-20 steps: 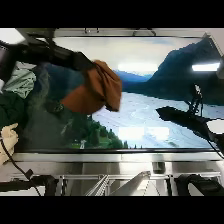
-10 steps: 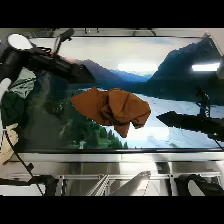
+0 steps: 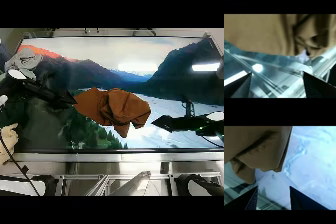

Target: Fold the shirts.

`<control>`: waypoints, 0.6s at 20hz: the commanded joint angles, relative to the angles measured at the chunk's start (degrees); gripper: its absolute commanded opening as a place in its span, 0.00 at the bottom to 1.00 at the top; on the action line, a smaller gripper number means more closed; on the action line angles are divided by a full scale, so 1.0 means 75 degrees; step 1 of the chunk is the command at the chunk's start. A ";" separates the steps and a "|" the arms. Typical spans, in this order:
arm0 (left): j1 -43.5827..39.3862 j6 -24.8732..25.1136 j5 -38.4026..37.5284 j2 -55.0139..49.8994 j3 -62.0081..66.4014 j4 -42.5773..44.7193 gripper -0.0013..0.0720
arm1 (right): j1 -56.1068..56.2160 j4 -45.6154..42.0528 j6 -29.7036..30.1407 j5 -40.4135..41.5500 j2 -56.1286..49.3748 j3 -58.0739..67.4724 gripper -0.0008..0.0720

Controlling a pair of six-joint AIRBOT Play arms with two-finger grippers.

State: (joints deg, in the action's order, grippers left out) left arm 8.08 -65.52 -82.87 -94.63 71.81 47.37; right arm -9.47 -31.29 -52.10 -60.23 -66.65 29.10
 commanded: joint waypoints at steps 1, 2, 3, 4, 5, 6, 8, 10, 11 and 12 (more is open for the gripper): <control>-0.0329 0.0283 0.0685 -0.0597 -0.0458 -0.0061 0.99 | 0.0801 0.1110 0.0702 0.0632 -0.1072 0.0029 0.61; -0.0495 0.0358 0.0670 -0.0871 -0.0326 -0.0300 0.99 | 0.0956 0.1309 0.0784 0.0737 -0.1236 0.0096 0.61; -0.0664 0.0364 0.0647 -0.1151 -0.0125 -0.0458 0.99 | 0.1072 0.1390 0.0778 0.0854 -0.1358 0.0189 0.61; -0.0825 0.0356 0.0574 -0.1422 0.0114 -0.0466 0.98 | 0.1139 0.1466 0.0778 0.0918 -0.1437 0.0277 0.61; -0.0991 0.0329 0.0463 -0.1682 0.0338 -0.0443 0.98 | 0.1192 0.1536 0.0778 0.0976 -0.1498 0.0367 0.61; -0.1157 0.0294 0.0289 -0.1938 0.0562 -0.0449 0.98 | 0.1195 0.1638 0.0778 0.1008 -0.1550 0.0449 0.61; -0.1422 0.0219 0.0000 -0.2363 0.1017 -0.0388 0.89 | 0.1195 0.1816 0.0778 0.1035 -0.1647 0.0624 0.61; -0.1647 0.0067 -0.0149 -0.2611 0.1408 -0.0227 0.69 | 0.1198 0.1818 0.0772 0.1195 -0.1731 0.0740 0.61; -0.1740 0.0064 -0.0204 -0.2690 0.1571 -0.0239 0.53 | 0.1195 0.1845 0.0772 0.1265 -0.1775 0.0761 0.59; -0.1827 0.0064 -0.0221 -0.2748 0.1725 -0.0242 0.26 | 0.1195 0.1944 0.0784 0.1259 -0.1830 0.0772 0.34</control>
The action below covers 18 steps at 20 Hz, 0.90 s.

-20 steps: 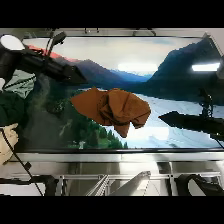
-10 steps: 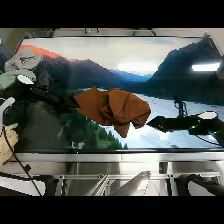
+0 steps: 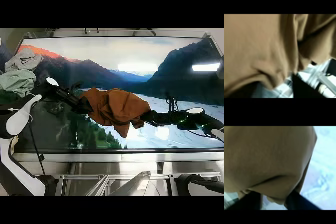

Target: Fold the shirts.

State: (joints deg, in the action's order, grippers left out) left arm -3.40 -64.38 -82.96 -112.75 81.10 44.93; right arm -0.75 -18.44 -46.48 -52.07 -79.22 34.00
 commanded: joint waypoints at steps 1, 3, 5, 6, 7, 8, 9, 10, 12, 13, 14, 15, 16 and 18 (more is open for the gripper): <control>-0.0353 -0.0073 -0.0195 -0.0338 0.0595 0.0079 0.01 | 0.0029 0.0242 0.0035 0.0152 -0.0172 0.0119 0.15; -0.0385 -0.0082 -0.0525 -0.0329 0.1000 0.0041 0.02 | -0.0044 0.0233 0.0213 -0.0268 -0.0143 0.0216 0.03; -0.0306 -0.0166 -0.1335 -0.0105 0.1582 -0.0015 0.02 | -0.0370 0.0201 0.0347 -0.1105 0.0178 0.0425 0.03; -0.0224 -0.0219 -0.1577 0.0198 0.1786 -0.0015 0.02 | -0.0688 0.0204 0.0341 -0.1591 0.0475 0.0568 0.03; -0.0087 -0.0291 -0.1702 0.0656 0.1976 -0.0015 0.02 | -0.1172 0.0207 0.0309 -0.2159 0.0903 0.0778 0.03; 0.0082 -0.0318 -0.1719 0.1180 0.2090 -0.0020 0.02 | -0.1757 0.0207 0.0251 -0.2763 0.1393 0.1067 0.03; 0.0297 -0.0341 -0.1702 0.1848 0.2145 -0.0166 0.02 | -0.2422 0.0210 0.0172 -0.3351 0.1920 0.1422 0.03; 0.0530 -0.0350 -0.1658 0.2471 0.2142 -0.0504 0.04 | -0.3069 0.0216 -0.0050 -0.3844 0.2393 0.1778 0.03; 0.1008 -0.0341 -0.1510 0.3853 0.2142 -0.1466 0.04 | -0.4229 0.0315 -0.0428 -0.4683 0.3217 0.2620 0.03; 0.1186 -0.0335 -0.1355 0.4444 0.2142 -0.1804 0.04 | -0.4561 0.0624 -0.0434 -0.4899 0.3535 0.2975 0.03; 0.1320 -0.0286 -0.1198 0.5033 0.2142 -0.2034 0.04 | -0.4782 0.1239 -0.0425 -0.4960 0.3864 0.3232 0.03; 0.1437 -0.0280 -0.1119 0.5540 0.2142 -0.2154 0.04 | -0.4899 0.1929 -0.0347 -0.4986 0.4159 0.3410 0.03; 0.1568 -0.0283 -0.1105 0.5980 0.2142 -0.2226 0.05 | -0.4945 0.2570 -0.0192 -0.4978 0.4430 0.3617 0.03; 0.1973 -0.0283 -0.1145 0.6776 0.2142 -0.2209 0.05 | -0.4980 0.2745 -0.0175 -0.4980 0.4768 0.4281 0.03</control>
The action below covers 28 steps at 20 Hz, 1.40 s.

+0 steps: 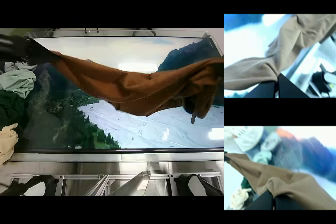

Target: Fold the shirts.

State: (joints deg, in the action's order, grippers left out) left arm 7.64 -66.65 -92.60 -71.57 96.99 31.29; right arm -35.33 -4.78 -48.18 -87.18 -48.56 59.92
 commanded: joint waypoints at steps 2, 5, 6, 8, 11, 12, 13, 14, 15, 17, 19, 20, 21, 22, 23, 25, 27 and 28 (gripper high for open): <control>0.1113 0.0020 0.0102 0.1827 0.0023 -0.0370 0.05 | -0.0370 0.0490 0.0012 -0.0300 0.0941 0.1352 0.03; 0.1836 0.0017 -0.0052 0.1929 -0.0087 0.0096 0.05 | -0.0131 -0.1346 -0.0597 -0.0064 0.1058 0.1311 0.03; 0.1891 0.0017 -0.0204 0.1784 -0.0306 0.0073 0.05 | 0.0198 -0.2145 -0.0895 0.0189 0.0965 0.1084 0.03; 0.1714 0.0038 -0.0527 0.1215 -0.0921 0.0087 0.05 | 0.0976 -0.2888 -0.0994 0.0650 0.0627 0.0332 0.03; 0.1169 0.0618 -0.0560 -0.0041 -0.1880 0.0096 0.05 | 0.2148 -0.2946 -0.0799 0.1737 -0.0248 -0.1070 0.03; 0.0997 0.0927 -0.0289 -0.0545 -0.2101 0.0099 0.05 | 0.2460 -0.2964 -0.0565 0.2226 -0.0627 -0.1411 0.03; 0.0886 0.1145 0.0020 -0.1026 -0.2221 0.0105 0.08 | 0.2716 -0.2975 -0.0455 0.2771 -0.1090 -0.1655 0.03; 0.0831 0.1250 0.0396 -0.1539 -0.2276 0.0102 0.36 | 0.2856 -0.2978 -0.0350 0.3156 -0.1547 -0.1743 0.04; 0.0813 0.1224 0.0662 -0.2014 -0.2253 0.0093 0.46 | 0.2868 -0.2999 -0.0312 0.3424 -0.2031 -0.1716 0.23; 0.0959 0.1221 0.0656 -0.2801 -0.1877 0.0154 0.83 | 0.2588 -0.3025 -0.0312 0.3681 -0.2693 -0.1501 0.67; 0.1233 0.0874 0.0236 -0.3392 -0.1271 0.0149 0.99 | 0.2014 -0.3439 -0.0405 0.3340 -0.2844 -0.1151 0.67; 0.1376 0.0609 -0.0210 -0.3567 -0.1032 0.0154 0.99 | 0.1722 -0.3762 -0.0624 0.2996 -0.2795 -0.1000 0.67; 0.1443 0.0388 -0.0574 -0.3622 -0.0985 0.0157 0.99 | 0.1425 -0.4197 -0.0903 0.2605 -0.2690 -0.0947 0.67; 0.1443 0.0385 -0.0801 -0.3567 -0.1174 0.0221 0.99 | 0.1253 -0.4666 -0.1099 0.2273 -0.2597 -0.0982 0.67; 0.1387 0.0391 -0.0845 -0.3416 -0.1565 0.0373 0.99 | 0.1230 -0.5088 -0.1236 0.2154 -0.2518 -0.1131 0.67; 0.1119 0.0516 -0.0414 -0.2903 -0.2780 0.1003 0.99 | 0.1311 -0.5112 -0.1148 0.2378 -0.2425 -0.1778 0.67; 0.0810 0.0539 0.0297 -0.2404 -0.4074 0.1798 0.99 | 0.1428 -0.5155 -0.1151 0.2952 -0.2512 -0.2419 0.67; 0.0659 0.0533 0.0577 -0.2194 -0.4677 0.2174 0.99 | 0.1413 -0.5240 -0.1157 0.3162 -0.2579 -0.2629 0.67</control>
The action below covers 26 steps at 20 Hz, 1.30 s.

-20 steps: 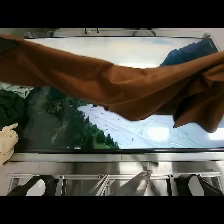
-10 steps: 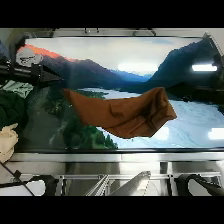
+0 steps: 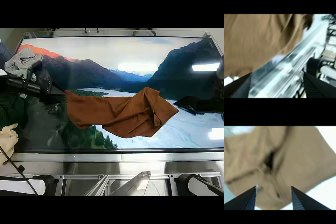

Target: Fold the shirts.

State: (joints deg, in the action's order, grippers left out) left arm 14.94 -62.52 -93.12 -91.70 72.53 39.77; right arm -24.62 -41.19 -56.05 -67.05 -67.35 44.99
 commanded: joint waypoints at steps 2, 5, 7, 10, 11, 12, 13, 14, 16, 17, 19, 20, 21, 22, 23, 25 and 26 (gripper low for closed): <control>-0.0530 -0.0189 0.1172 0.0723 -0.2343 0.1577 0.99 | -0.0073 -0.0629 -0.0277 0.0542 -0.0300 -0.0746 0.67; -0.0711 -0.0216 0.1679 0.0699 -0.3147 0.1495 0.99 | -0.0017 -0.0545 -0.0338 0.0539 -0.0737 -0.0746 0.67; -0.0883 -0.0221 0.1818 0.0481 -0.3241 0.1498 0.98 | 0.0149 -0.0361 -0.0329 0.0545 -0.1122 -0.0746 0.67; -0.1320 -0.0286 0.1868 -0.0131 -0.2809 0.1492 0.98 | 0.0603 -0.0009 -0.0289 0.0597 -0.1670 -0.0743 0.67; -0.1507 -0.0286 0.1880 -0.0399 -0.2550 0.1492 0.98 | 0.0787 0.0172 -0.0160 0.0679 -0.1824 -0.0743 0.67; -0.1664 -0.0286 0.1871 -0.0627 -0.2285 0.1492 0.95 | 0.0962 0.0356 -0.0102 0.0769 -0.1961 -0.0743 0.67; -0.1807 -0.0286 0.1821 -0.0848 -0.1990 0.1495 0.87 | 0.1131 0.0539 -0.0076 0.0871 -0.2087 -0.0743 0.67; -0.1906 -0.0286 0.1789 -0.1017 -0.1740 0.1495 0.79 | 0.1253 0.0711 0.0061 0.0962 -0.2180 -0.0740 0.67; -0.1996 -0.0289 0.1603 -0.1201 -0.1297 0.1501 0.56 | 0.1306 0.1090 0.0420 0.0941 -0.2259 -0.0697 0.41; -0.1970 -0.0286 0.1489 -0.1207 -0.1128 0.1504 0.35 | 0.1256 0.1221 0.0577 0.0781 -0.2224 -0.0609 0.14; -0.1810 -0.0277 0.1157 -0.1204 -0.0755 0.1498 0.03 | 0.1102 0.1268 0.0592 0.0242 -0.2025 -0.0332 0.03; -0.1679 -0.0280 0.0956 -0.1145 -0.0586 0.1483 0.03 | 0.0988 0.1265 0.0589 -0.0111 -0.1845 -0.0149 0.03; -0.1533 -0.0274 0.0778 -0.0991 -0.0423 0.1411 0.03 | 0.0816 0.1271 0.0554 -0.0478 -0.1617 0.0050 0.03; -0.1402 -0.0259 0.0627 -0.0764 -0.0259 0.1154 0.04 | 0.0568 0.1274 0.0417 -0.0877 -0.1303 0.0323 0.03; -0.1169 -0.0175 0.0472 -0.0434 -0.0032 0.0705 0.04 | 0.0312 0.1276 0.0262 -0.1207 -0.0968 0.0656 0.03; -0.0694 -0.0026 0.0041 0.0321 0.0542 -0.0659 0.04 | -0.0280 0.1373 0.0029 -0.1670 -0.0152 0.1483 0.03; -0.0490 0.0000 -0.0131 0.0726 0.0839 -0.1381 0.04 | -0.0571 0.1629 0.0003 -0.1728 0.0315 0.1903 0.03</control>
State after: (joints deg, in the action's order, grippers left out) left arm 7.33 -63.75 -89.21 -92.62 73.47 42.44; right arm -23.77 -31.73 -54.28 -74.41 -72.42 52.03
